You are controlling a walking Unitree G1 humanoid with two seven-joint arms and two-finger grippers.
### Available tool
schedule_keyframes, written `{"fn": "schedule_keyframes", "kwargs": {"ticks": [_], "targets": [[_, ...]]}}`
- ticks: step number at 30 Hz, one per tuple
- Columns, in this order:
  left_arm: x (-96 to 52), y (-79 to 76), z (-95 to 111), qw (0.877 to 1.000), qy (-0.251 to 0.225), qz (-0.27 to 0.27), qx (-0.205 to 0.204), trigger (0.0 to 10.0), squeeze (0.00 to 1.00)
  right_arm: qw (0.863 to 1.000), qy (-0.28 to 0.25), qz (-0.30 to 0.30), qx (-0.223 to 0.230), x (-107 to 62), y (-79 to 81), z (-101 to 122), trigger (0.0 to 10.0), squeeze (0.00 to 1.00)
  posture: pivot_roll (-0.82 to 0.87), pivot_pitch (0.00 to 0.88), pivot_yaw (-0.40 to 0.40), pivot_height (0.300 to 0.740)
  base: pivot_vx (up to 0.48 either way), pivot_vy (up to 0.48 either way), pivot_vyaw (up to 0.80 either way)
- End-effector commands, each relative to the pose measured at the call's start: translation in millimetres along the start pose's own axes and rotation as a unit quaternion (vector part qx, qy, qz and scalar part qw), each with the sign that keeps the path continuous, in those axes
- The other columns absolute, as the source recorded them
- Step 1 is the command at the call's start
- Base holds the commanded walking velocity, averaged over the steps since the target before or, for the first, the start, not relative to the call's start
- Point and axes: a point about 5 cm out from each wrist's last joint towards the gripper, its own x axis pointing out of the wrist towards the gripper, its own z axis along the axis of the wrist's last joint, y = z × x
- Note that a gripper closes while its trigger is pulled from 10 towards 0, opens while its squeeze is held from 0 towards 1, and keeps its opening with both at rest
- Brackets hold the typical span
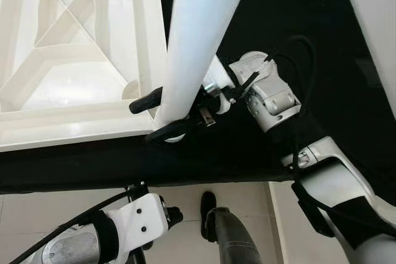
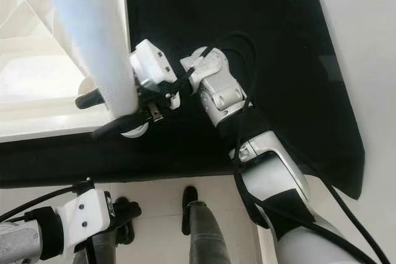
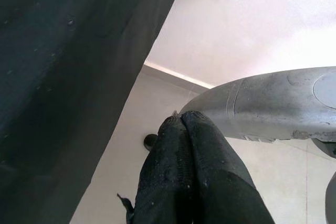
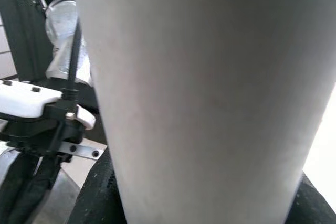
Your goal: Building children table
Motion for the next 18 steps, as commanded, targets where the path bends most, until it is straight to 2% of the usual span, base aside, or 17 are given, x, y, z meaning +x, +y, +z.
{"fn": "schedule_keyframes", "kwargs": {"ticks": [1,10,18], "targets": [[0.2,-8.1,-1,1.0,0.002,-0.018,-0.013,10.0,0.0,0.993,0.059,0.014,0.097,3.6,21.8,-44,10.0,0.0,0.17,0.554,-0.083,0.74,0.0,0.0,0.0],[2.2,-5.1,-1,1.0,0.0,-0.017,-0.008,10.0,0.0,0.989,0.107,0.005,0.098,-8.0,22.3,-49,10.0,0.0,0.15,0.538,-0.084,0.74,0.0,0.0,0.0],[4.2,-3.8,-2,1.0,-0.001,-0.014,-0.006,10.0,0.0,0.987,0.121,-0.006,0.107,-7.6,17.1,-50,10.0,0.0,0.15,0.531,-0.092,0.74,0.0,0.0,0.0]]}}
